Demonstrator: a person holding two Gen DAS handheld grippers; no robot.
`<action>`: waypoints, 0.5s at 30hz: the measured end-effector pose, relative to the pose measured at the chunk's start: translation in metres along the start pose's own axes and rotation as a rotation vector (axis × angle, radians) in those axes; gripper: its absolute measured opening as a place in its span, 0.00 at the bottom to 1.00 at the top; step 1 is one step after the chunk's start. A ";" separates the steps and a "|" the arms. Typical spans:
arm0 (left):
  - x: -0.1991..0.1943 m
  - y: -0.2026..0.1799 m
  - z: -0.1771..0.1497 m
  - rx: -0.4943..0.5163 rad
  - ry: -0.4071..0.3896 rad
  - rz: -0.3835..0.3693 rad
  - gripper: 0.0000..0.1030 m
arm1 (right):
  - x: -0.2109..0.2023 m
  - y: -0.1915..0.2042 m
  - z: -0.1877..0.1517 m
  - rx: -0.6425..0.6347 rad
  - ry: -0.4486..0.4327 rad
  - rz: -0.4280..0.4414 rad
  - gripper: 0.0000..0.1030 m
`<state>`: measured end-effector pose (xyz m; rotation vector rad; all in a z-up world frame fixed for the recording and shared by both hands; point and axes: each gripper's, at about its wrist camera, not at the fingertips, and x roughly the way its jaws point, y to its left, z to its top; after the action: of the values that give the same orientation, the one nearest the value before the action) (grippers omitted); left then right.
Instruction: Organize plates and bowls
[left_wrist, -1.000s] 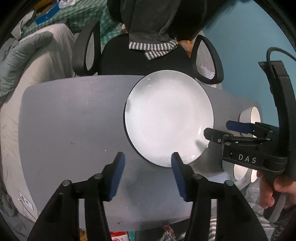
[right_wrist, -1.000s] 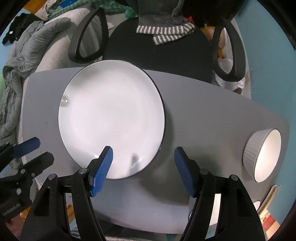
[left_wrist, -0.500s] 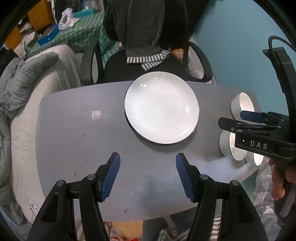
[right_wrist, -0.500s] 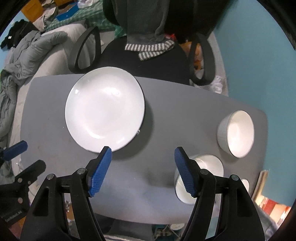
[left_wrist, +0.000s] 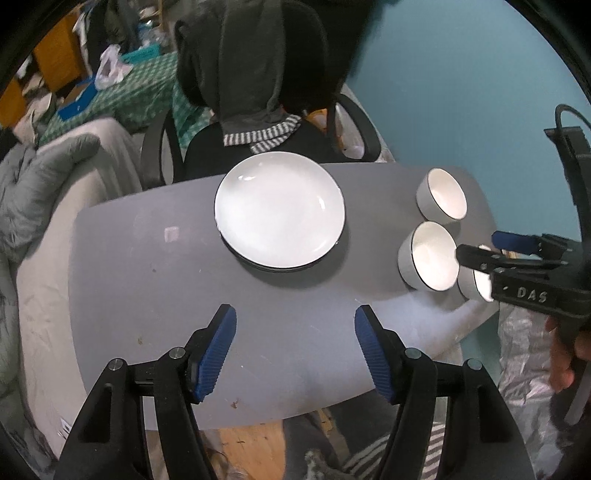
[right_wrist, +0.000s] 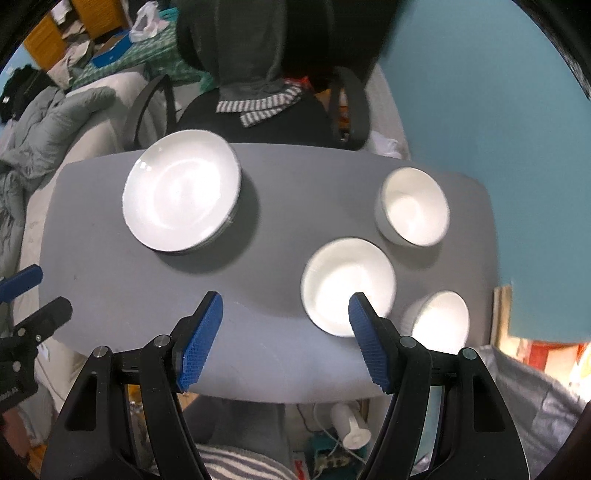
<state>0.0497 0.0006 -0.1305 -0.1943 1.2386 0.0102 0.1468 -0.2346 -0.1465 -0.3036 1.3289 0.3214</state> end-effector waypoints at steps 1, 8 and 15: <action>-0.001 -0.003 -0.001 0.013 -0.002 0.007 0.66 | -0.003 -0.006 -0.003 0.011 -0.003 -0.002 0.68; -0.002 -0.024 0.000 0.068 -0.003 0.008 0.70 | -0.013 -0.039 -0.020 0.063 -0.023 -0.033 0.68; 0.011 -0.056 0.009 0.097 0.019 -0.024 0.70 | -0.013 -0.077 -0.033 0.110 -0.018 -0.042 0.68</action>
<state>0.0677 -0.0545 -0.1304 -0.1258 1.2526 -0.0726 0.1450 -0.3188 -0.1384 -0.2355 1.3154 0.2147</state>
